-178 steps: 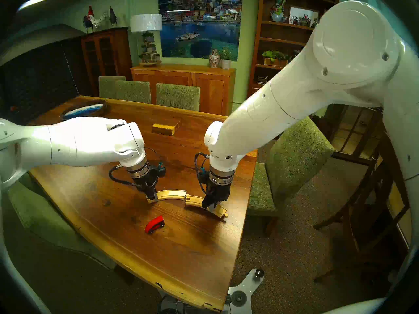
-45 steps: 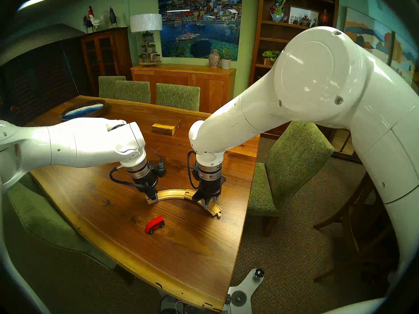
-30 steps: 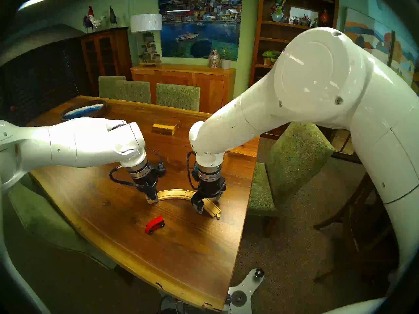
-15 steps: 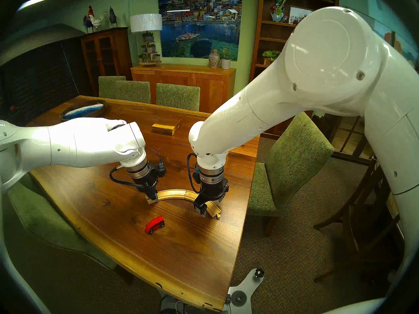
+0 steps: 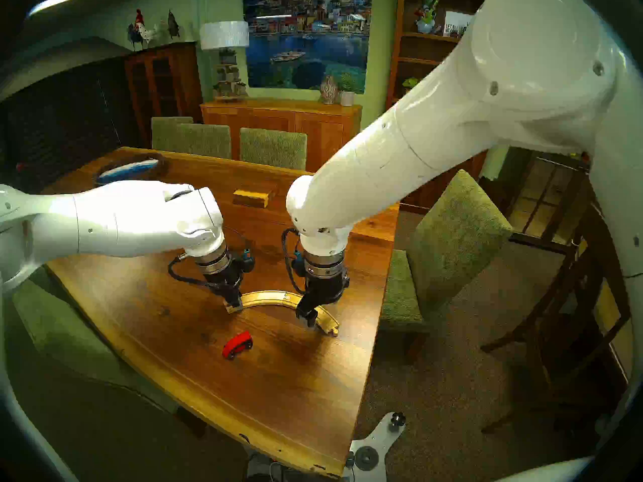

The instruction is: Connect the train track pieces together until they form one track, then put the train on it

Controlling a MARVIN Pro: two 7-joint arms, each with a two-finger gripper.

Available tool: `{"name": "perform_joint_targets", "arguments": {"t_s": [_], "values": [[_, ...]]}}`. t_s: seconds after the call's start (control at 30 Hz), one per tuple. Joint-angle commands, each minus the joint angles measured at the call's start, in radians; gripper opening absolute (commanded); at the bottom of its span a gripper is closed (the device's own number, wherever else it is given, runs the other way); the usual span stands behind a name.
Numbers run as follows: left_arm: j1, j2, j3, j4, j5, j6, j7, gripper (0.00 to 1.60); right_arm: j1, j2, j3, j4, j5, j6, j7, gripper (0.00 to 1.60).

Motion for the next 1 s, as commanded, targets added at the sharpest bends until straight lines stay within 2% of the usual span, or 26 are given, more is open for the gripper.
{"name": "perform_joint_targets", "arguments": {"t_s": [0.0,0.6,0.63,0.67,0.7,0.73,0.77,0.93,0.97], "values": [[0.0,-0.002,0.0,0.002,-0.001,-0.002,-0.004,0.0,0.08,0.04,0.011,-0.021,-0.017,-0.031,-0.001,1.6],[-0.009,0.001,0.001,0.014,-0.008,-0.007,-0.041,0.0,0.089,0.048,0.011,-0.039,-0.022,-0.051,-0.003,1.6],[-0.011,0.001,0.001,0.014,-0.007,-0.007,-0.044,0.36,0.089,0.048,0.011,-0.04,-0.022,-0.051,-0.003,1.6],[-0.012,0.001,0.002,0.016,-0.007,-0.008,-0.048,0.58,0.089,0.048,0.011,-0.04,-0.023,-0.051,-0.003,1.6],[-0.013,0.001,0.002,0.016,-0.007,-0.008,-0.05,1.18,0.089,0.048,0.011,-0.04,-0.023,-0.051,-0.003,1.6],[-0.015,0.001,0.003,0.017,-0.007,-0.008,-0.053,1.36,0.089,0.048,0.011,-0.04,-0.023,-0.051,-0.003,1.6],[-0.016,0.001,0.005,0.017,-0.007,-0.009,-0.055,1.47,0.089,0.048,0.011,-0.04,-0.023,-0.052,-0.003,1.6],[-0.038,0.012,0.01,0.01,0.0,-0.005,-0.072,1.45,0.089,0.048,0.011,-0.04,-0.023,-0.052,-0.004,1.6],[-0.042,0.015,0.009,0.009,0.0,-0.005,-0.075,1.41,0.089,0.048,0.011,-0.04,-0.023,-0.052,-0.004,1.6]]}}
